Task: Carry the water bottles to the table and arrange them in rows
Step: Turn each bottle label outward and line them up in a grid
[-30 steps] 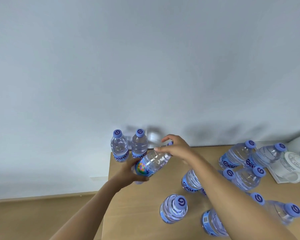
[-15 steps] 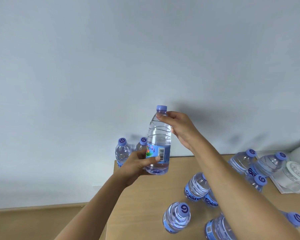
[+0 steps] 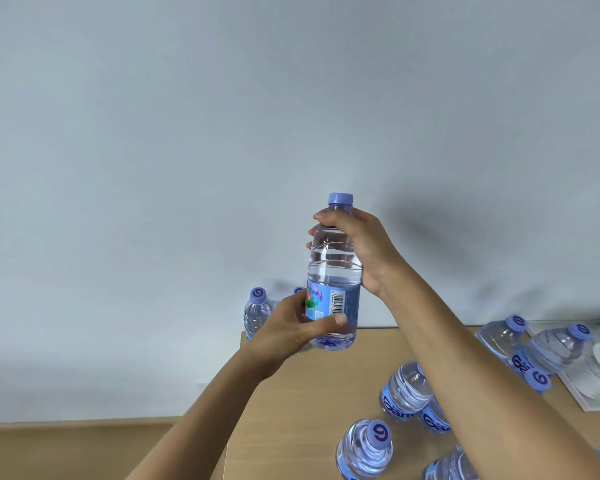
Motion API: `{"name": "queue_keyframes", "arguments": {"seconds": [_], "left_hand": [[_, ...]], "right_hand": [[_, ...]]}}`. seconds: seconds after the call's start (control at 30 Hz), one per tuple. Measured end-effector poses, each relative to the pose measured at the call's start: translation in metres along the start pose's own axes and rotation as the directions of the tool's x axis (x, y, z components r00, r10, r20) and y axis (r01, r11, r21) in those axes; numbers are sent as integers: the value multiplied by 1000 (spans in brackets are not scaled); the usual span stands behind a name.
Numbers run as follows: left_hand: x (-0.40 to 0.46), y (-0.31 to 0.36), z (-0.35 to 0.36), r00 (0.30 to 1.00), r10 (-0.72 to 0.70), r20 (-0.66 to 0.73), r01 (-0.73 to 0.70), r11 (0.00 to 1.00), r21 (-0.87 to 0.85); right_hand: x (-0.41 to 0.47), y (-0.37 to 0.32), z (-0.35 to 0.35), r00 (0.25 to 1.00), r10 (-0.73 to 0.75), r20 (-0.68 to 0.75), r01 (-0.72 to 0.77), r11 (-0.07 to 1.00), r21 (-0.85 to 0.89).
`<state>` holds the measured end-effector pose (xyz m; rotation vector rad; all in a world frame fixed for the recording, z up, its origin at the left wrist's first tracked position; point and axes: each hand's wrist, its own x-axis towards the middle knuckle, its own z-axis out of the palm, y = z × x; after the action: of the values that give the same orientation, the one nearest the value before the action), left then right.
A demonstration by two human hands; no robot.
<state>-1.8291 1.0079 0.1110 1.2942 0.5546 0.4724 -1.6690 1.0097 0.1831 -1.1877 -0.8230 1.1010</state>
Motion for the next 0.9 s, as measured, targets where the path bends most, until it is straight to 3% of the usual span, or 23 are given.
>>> {"name": "queue_keyframes", "arguments": {"seconds": [0.13,0.37,0.63,0.9], "left_hand": [[-1,5,9,991,105,-79,-103,994,20],[-3,6,16,975,146,-166,-136,988,74],[-7,6,15,950,185,-251,-161,981,111],[-10,3,17,952,179,-249,-155,981,113]], "right_hand": [[-4,-3,3,1000,11,16,-11,999,40],[-12,-5,6,998,-20,63,16,998,66],[-14,-13,14,997,-71,25,72,995,-66],[-18,-8,19,998,-60,-25,57,994,-94]]}}
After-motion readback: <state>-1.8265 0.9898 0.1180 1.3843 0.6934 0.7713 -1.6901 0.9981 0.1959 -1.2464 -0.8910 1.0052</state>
